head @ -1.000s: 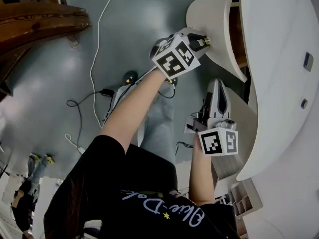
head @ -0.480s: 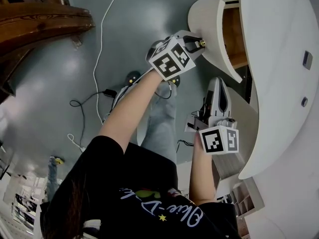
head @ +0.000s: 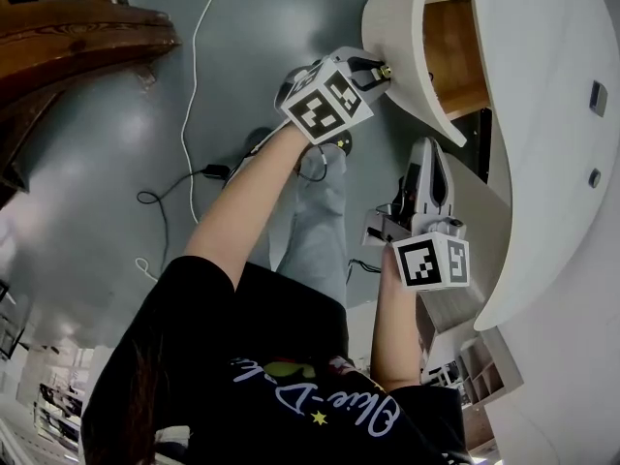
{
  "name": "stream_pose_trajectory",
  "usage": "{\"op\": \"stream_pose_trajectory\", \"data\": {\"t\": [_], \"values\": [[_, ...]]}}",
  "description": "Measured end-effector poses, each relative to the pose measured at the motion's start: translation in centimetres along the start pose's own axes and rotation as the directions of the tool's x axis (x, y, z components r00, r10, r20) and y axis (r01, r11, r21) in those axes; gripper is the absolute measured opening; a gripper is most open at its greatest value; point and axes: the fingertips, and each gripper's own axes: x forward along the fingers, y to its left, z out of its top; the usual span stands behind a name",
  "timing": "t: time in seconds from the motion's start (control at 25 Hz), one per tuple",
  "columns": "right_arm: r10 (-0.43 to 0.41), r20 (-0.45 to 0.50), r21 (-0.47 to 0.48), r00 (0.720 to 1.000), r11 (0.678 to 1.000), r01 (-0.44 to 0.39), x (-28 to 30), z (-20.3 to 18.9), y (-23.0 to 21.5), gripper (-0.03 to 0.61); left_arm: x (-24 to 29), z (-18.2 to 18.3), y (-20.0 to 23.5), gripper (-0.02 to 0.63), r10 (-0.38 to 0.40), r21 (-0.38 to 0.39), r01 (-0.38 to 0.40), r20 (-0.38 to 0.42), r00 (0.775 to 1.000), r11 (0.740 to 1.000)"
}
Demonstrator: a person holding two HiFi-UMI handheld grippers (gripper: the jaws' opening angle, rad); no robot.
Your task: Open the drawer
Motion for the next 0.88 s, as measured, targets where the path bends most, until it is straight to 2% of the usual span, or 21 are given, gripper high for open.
{"op": "stream_pose_trajectory", "data": {"t": [0.24,0.52,0.88], "values": [[-0.031,0.011,0.005,0.999,1.000,0.031,-0.9,0.2,0.5,0.000,-0.4,-0.1,0.0,0.101,-0.023,0.008,0.023,-0.010,1.000,1.000],[-0.019,0.015,0.018,1.000,1.000,0.018,-1.2,-0.6,1.8,0.000,-1.4,-0.9,-0.2,0.101,-0.038,0.022,0.038,-0.015,0.999,0.999],[-0.006,0.008,-0.003,1.000,1.000,0.006,-2.3,-3.3,4.2,0.000,-4.4,-5.0,-0.4,0.100,-0.020,-0.006,0.020,-0.030,0.999,1.000]]}}
